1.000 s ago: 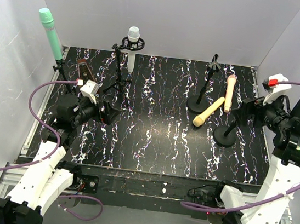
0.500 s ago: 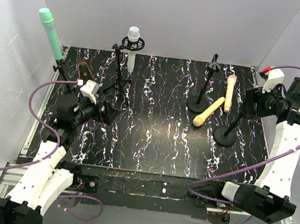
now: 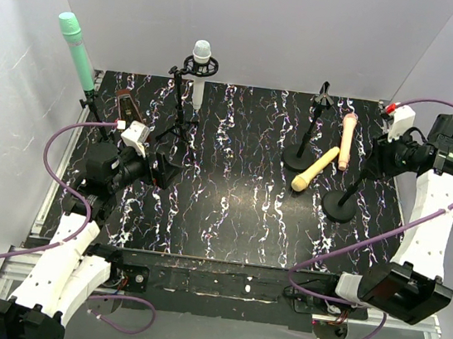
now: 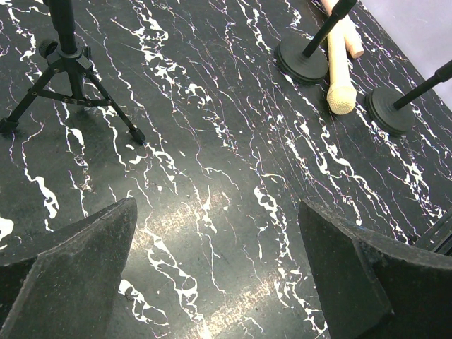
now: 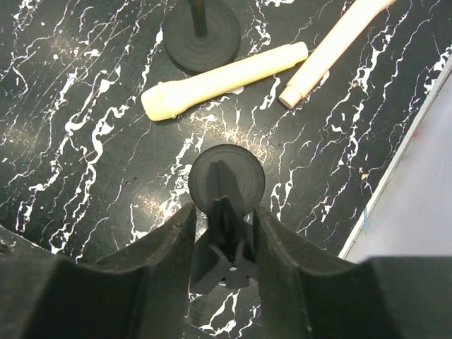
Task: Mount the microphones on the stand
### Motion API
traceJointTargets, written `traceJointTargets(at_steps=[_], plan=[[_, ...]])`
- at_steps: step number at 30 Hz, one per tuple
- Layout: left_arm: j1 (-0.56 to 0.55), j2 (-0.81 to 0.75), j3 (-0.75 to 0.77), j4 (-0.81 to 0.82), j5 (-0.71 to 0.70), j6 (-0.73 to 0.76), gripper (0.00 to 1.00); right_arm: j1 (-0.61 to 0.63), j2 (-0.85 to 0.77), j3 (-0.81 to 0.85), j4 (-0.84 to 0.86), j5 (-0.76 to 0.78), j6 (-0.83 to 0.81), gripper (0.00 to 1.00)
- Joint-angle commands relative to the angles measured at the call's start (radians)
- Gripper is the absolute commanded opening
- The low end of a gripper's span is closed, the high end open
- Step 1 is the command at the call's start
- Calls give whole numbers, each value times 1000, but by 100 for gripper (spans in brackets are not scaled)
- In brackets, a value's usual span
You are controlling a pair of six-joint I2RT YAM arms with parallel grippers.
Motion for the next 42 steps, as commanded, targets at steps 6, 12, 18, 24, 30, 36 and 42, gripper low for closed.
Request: traceJointTargets(at_steps=[6, 12, 18, 24, 30, 36, 42], plan=[[-4, -1, 37, -9, -4, 13, 98, -1, -26, 52, -67, -61, -121, 8], [-4, 2, 39, -10, -1, 15, 98, 0, -62, 140, -203, -140, -191, 6], [-4, 11, 40, -10, 2, 16, 98, 144, -86, 171, -351, -176, -268, 6], [-4, 9, 49, -16, 2, 30, 98, 446, -101, 118, -332, -163, -261, 6], [-4, -9, 37, 7, 17, 41, 98, 677, 7, 196, -283, -158, -274, 6], [-4, -3, 39, -1, 8, 62, 98, 795, 197, 383, -285, -160, -331, 7], [-4, -6, 37, -2, 3, 69, 98, 820, 320, 485, -291, -179, -377, 9]])
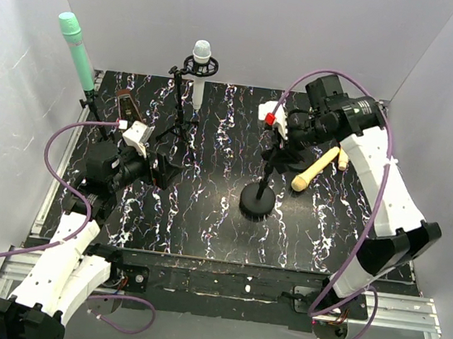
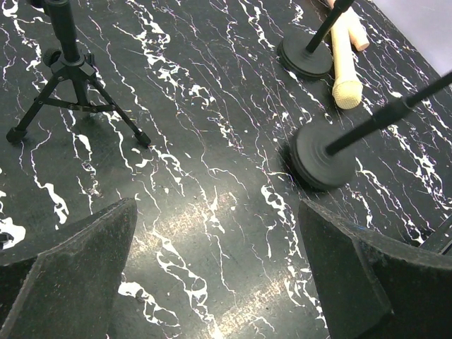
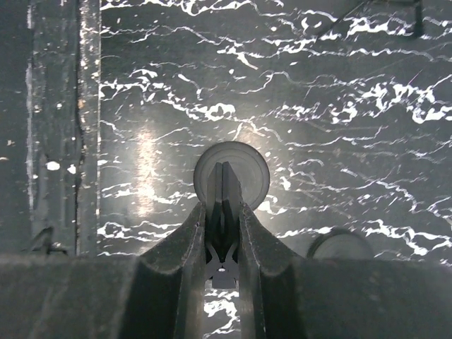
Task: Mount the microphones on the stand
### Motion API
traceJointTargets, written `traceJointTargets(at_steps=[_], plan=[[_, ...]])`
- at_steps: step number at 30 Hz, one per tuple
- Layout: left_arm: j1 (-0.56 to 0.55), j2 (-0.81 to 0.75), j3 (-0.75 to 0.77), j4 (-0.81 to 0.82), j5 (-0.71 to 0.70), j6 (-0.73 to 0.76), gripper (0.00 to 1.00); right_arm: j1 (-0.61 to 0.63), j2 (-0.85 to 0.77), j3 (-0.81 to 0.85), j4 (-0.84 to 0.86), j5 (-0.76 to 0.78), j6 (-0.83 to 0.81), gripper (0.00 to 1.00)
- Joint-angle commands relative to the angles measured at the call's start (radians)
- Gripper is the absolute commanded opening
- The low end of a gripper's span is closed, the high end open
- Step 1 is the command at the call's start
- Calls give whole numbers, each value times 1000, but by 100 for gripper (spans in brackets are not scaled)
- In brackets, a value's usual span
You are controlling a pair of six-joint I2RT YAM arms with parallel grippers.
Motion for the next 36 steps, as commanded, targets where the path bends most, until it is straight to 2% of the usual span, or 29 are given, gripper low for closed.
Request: traceJointTargets(at_steps=[1, 9, 13, 17, 22, 29, 32, 36], plan=[[-4, -11, 32, -2, -2, 20, 98, 15, 33, 89, 3, -42, -54, 10], [-4, -13, 32, -1, 7, 19, 98, 20, 86, 115, -6, -53, -35, 18], [-4, -17, 33, 1, 13, 17, 98, 20, 74, 113, 5, -50, 12, 40], [-4, -27, 32, 1, 13, 16, 98, 19, 40, 106, 25, -42, 54, 53], [-4, -39, 32, -2, 12, 16, 98, 20, -18, 112, 22, -50, 106, 58], [-4, -43, 30, 1, 15, 12, 98, 2, -179, 60, 22, -66, 146, 63], [-4, -42, 32, 1, 13, 11, 98, -98, -255, -18, 87, -123, 201, 66], [-4, -42, 30, 2, 12, 11, 98, -363, -386, -239, 341, -336, 410, 70]])
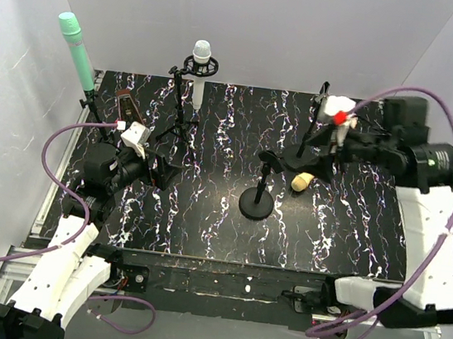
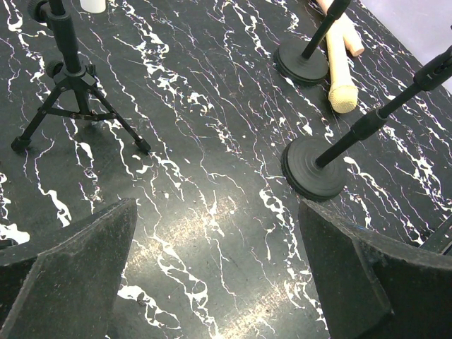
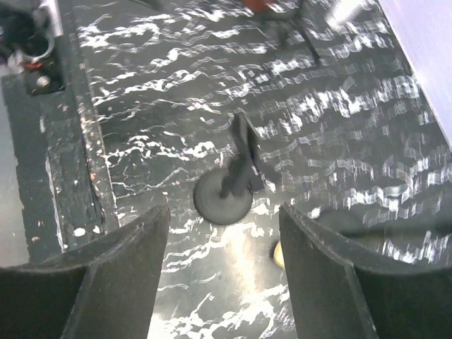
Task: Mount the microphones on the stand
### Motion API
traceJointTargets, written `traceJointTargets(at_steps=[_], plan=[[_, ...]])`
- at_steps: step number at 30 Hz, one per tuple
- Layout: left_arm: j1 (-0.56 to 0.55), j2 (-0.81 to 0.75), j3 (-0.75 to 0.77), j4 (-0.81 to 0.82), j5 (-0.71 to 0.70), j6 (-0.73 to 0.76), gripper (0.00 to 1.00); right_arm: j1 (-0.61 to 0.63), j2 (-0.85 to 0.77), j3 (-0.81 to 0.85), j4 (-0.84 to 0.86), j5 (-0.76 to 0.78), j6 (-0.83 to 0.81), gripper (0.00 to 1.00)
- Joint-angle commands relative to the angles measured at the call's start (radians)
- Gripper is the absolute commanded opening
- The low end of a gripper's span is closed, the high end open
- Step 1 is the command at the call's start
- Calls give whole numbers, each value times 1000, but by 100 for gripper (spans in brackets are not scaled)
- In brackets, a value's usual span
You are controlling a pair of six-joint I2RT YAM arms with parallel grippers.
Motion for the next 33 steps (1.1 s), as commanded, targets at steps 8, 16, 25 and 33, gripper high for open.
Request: traceJointTargets(at_steps=[8, 16, 25, 33], plan=[[-4, 4, 30, 8, 21, -2, 98, -525, -322, -788, 925, 15, 941, 83], [-4, 4, 32, 8, 20, -5, 98, -567, -184, -1012, 1198, 177, 1298, 76], [-4, 7, 30, 5, 17, -4, 98, -530, 117, -848, 1024, 382, 1387, 77], [-4, 15, 32, 2, 17, 3, 98, -456, 342, -680, 864, 535, 1387, 79]])
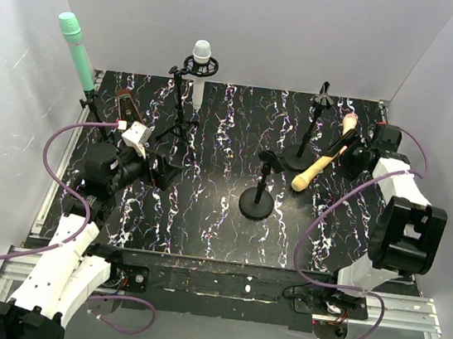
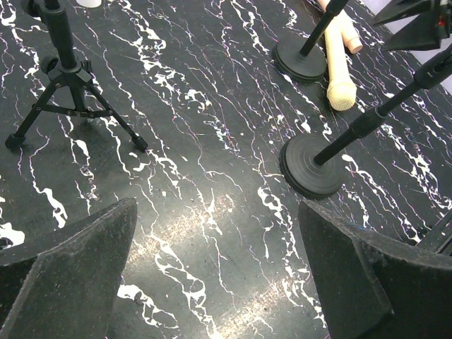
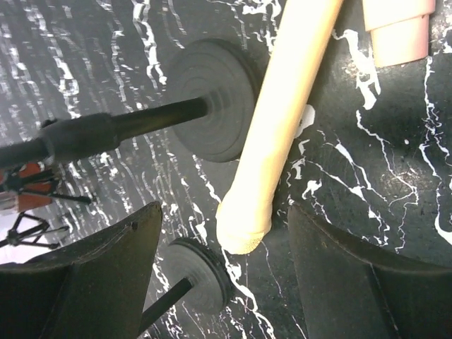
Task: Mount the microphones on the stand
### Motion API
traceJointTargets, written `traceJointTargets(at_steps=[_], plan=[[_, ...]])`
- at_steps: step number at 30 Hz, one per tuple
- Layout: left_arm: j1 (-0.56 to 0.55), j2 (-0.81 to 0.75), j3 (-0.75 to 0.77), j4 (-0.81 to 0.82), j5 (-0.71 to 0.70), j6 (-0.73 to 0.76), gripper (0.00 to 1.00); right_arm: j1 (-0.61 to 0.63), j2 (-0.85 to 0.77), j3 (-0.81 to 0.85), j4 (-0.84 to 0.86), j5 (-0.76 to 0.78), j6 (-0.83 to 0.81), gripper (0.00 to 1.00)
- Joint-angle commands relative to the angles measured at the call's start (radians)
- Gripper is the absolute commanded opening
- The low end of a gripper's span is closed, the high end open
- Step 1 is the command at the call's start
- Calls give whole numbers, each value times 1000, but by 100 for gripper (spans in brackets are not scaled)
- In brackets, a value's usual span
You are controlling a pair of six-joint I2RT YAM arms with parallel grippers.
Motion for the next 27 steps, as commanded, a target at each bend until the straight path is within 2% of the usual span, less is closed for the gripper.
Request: traceJointTargets(at_steps=[1, 8, 14, 18, 27], plan=[[-4, 5, 33, 1, 9, 7, 98, 30, 101, 110, -106, 132, 19, 79], [-4, 13, 33, 1, 12, 8, 98, 76, 247, 227, -176, 203, -7, 78], [-4, 16, 35, -1, 15, 8, 98, 116, 320, 285, -215, 335, -27, 77], [-4, 12, 33, 1, 15, 8, 98, 127, 356, 304, -225, 344, -43, 68], [-4, 9, 35, 1, 15, 8, 98, 134, 388, 304, -236, 390, -63, 62]])
